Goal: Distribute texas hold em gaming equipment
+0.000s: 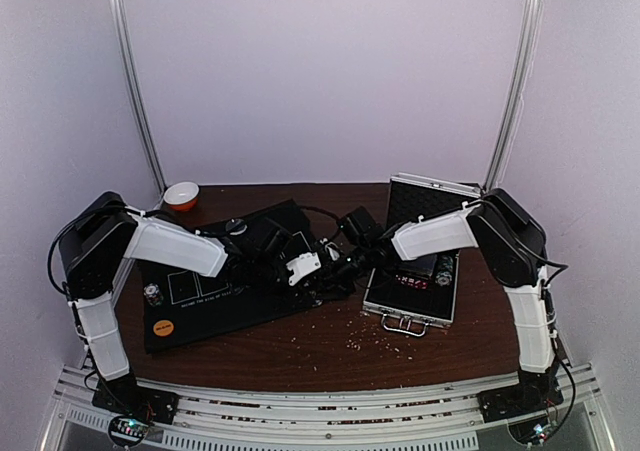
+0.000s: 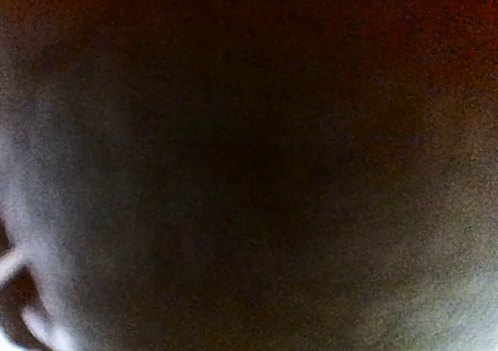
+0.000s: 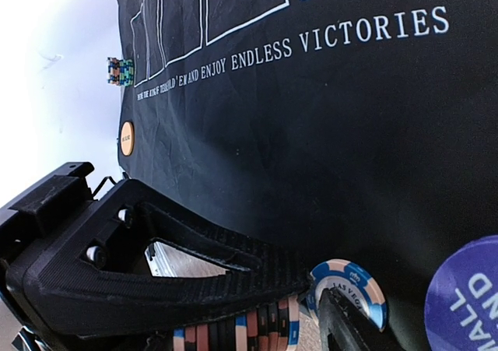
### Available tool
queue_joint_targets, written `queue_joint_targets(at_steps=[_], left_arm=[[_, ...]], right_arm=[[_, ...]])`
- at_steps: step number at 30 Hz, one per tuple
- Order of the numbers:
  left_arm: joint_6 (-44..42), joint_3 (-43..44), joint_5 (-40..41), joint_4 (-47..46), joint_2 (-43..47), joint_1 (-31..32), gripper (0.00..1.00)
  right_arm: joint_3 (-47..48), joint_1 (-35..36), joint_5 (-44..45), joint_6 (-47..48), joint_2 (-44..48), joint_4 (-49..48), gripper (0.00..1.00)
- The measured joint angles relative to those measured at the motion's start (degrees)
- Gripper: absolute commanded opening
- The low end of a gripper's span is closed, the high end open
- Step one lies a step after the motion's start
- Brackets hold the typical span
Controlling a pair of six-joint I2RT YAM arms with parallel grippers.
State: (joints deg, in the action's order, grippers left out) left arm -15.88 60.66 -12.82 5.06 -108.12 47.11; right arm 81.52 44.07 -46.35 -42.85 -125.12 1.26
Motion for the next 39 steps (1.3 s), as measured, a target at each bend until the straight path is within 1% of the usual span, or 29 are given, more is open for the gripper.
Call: queue_joint_targets(at_steps=[6, 14, 20, 23, 27, 36, 39], left_arm=[[-0.33, 0.63, -0.09, -0.11, -0.17, 0.26, 0.00], [-0.20, 0.96, 0.57, -0.20, -0.59, 1.11, 0.00], [1.03, 0.92, 1.60, -0.04, -0.59, 1.11, 0.00], [1.95, -0.02, 2.03, -0.79, -0.44, 1.11, 0.00], [3.04, -2.12, 2.75, -1.18, 0.11, 0.44, 0.00], [3.85, -2.19, 3.13, -0.92, 0.13, 0.20, 0.00], [4.07, -0.96, 3.39, 1.33, -0.02, 0.20, 0.00]], right_arm=[[-1.60, -0.22, 1.11, 0.00, 1.64, -0.02, 0.57], [-5.84, -0.72, 1.01, -2.23, 3.02, -5.42, 0.58], [-10.45, -0.79, 0.59, -7.17, 3.21, -15.39, 0.57], [-14.27, -0.85, 0.44, -11.30, 4.00, -21.86, 0.57], [-16.55, -1.42, 0.44, -14.67, 4.24, -25.99, 0.57], [-19.54, -2.71, 1.79, -17.77, 6.73, -28.22, 0.57], [-19.54, -2.71, 2.43, -17.73, 6.97, -27.91, 0.57]])
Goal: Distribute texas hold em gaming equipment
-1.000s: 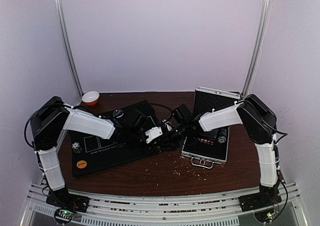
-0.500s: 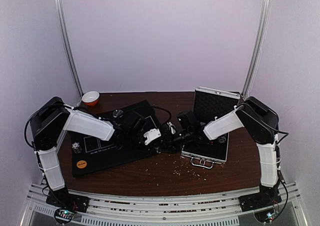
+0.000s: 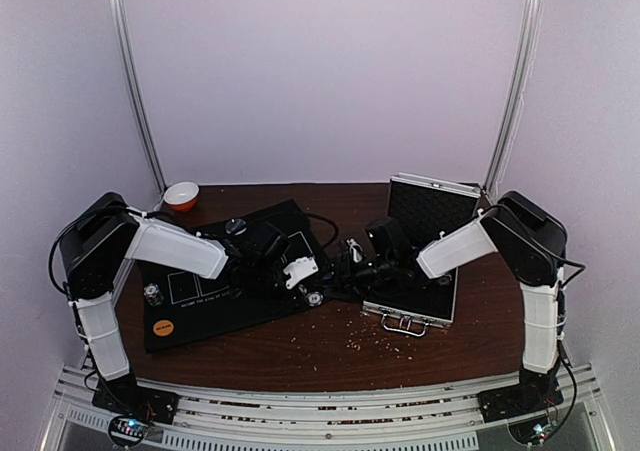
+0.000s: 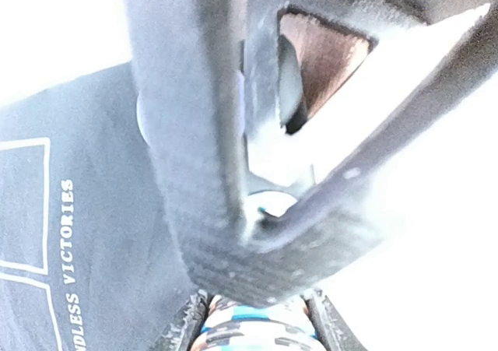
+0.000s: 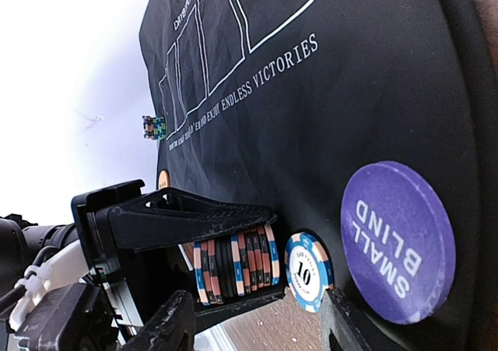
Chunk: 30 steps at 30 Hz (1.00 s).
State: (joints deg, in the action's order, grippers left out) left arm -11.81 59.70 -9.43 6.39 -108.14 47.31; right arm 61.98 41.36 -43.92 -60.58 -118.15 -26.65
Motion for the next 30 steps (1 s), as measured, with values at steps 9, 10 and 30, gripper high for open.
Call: queue_joint_targets(at_steps=[9, 10, 30], left_arm=[[2.56, 3.15, -0.02, 7.54, -0.13, -0.31, 0.00], [2.78, 3.52, -0.04, 8.31, -0.13, -0.33, 0.00], [4.90, 14.19, -0.46, 15.15, -3.91, 0.07, 0.00]], right_arm=[[-0.72, -0.33, 4.96, 4.90, 7.56, 8.90, 0.58], [-0.81, -0.55, 5.62, 5.62, 8.41, 9.97, 0.58], [-2.05, -1.75, 12.07, 14.51, 17.31, 22.49, 0.58]])
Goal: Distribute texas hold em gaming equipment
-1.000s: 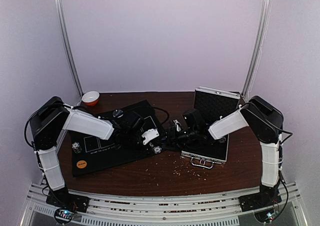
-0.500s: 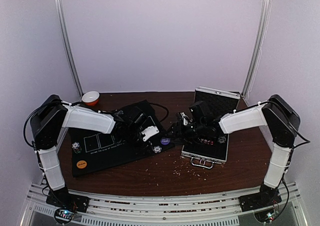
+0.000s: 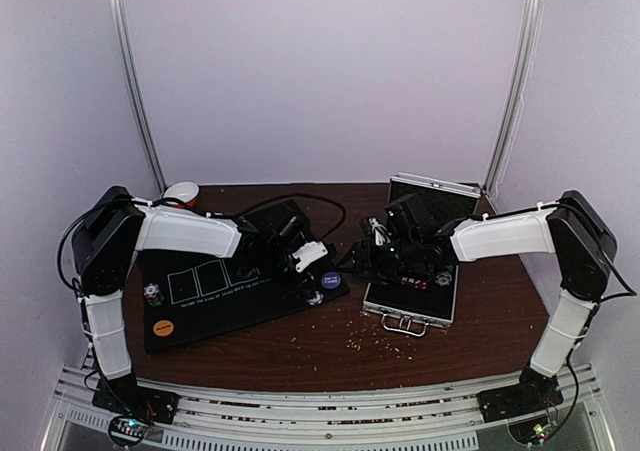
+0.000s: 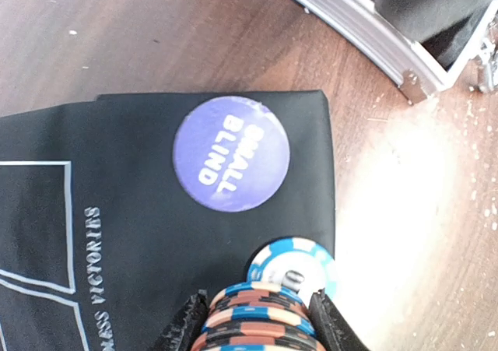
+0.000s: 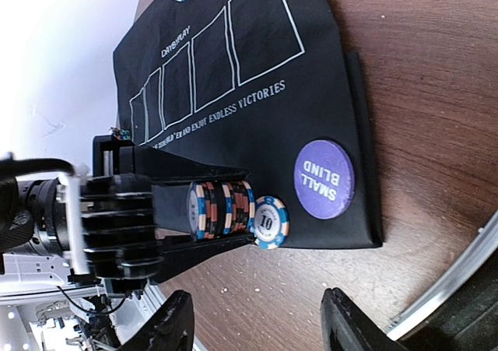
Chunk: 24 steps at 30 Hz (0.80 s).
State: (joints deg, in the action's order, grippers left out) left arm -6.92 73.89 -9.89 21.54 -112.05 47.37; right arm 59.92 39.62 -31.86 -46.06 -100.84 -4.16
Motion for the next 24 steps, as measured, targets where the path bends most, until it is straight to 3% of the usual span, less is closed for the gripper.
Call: queue_joint_targets(at_steps=[18, 20, 24], left_arm=[[0.63, 4.39, 0.28, 1.36, -5.40, 1.70, 0.00], [0.59, 4.42, 0.44, 1.57, -5.40, 1.88, 0.05], [0.26, 4.94, 0.76, 3.04, -5.40, 2.14, 0.25]], right_arm=[[-1.03, -1.18, 2.73, 3.28, 2.58, 4.02, 0.59], [-1.09, -1.22, 2.75, 3.50, 2.58, 4.13, 0.59], [-1.53, -1.38, 2.95, 3.78, 2.67, 4.15, 0.59]])
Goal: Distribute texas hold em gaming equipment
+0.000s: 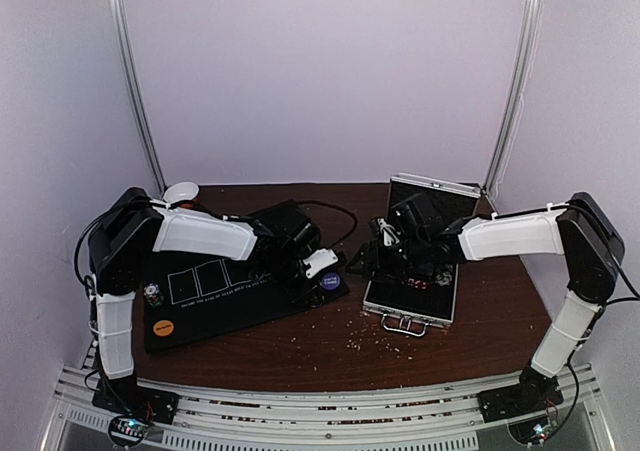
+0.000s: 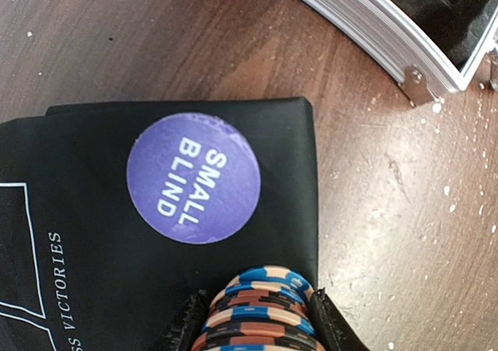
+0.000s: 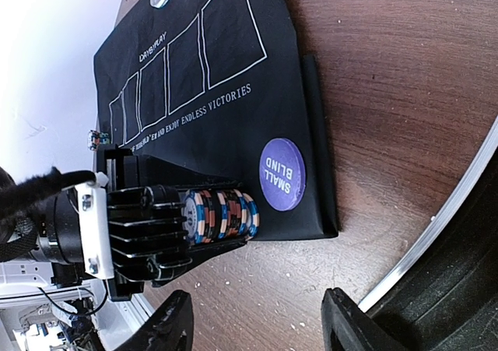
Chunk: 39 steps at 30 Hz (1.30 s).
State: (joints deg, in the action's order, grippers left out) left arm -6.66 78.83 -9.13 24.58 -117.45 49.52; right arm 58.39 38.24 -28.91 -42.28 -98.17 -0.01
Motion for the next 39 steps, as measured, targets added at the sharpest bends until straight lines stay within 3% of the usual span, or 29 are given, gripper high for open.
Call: queue_joint_targets(at_steps=[4, 25, 31, 39], left_arm=[[-0.33, 0.20, 0.24, 0.98, -0.02, 0.22, 0.40], [-0.70, 0.31, 0.52, 0.92, -0.17, 0.42, 0.76], [-0.72, 0.24, 1.42, 0.50, 2.54, 0.42, 0.79], [-0.15, -1.14, 0.98, -1.62, 11.37, -0.20, 0.82]], right_arm=[[-0.37, -0.04, 0.22, 0.13, 0.37, 0.02, 0.59], [-0.46, -0.85, 1.27, 3.15, 3.19, 2.75, 0.62], [2.82, -1.88, 2.95, 8.59, 4.28, 9.05, 0.69], [11.54, -4.22, 10.10, 24.33, 10.21, 20.44, 0.91]])
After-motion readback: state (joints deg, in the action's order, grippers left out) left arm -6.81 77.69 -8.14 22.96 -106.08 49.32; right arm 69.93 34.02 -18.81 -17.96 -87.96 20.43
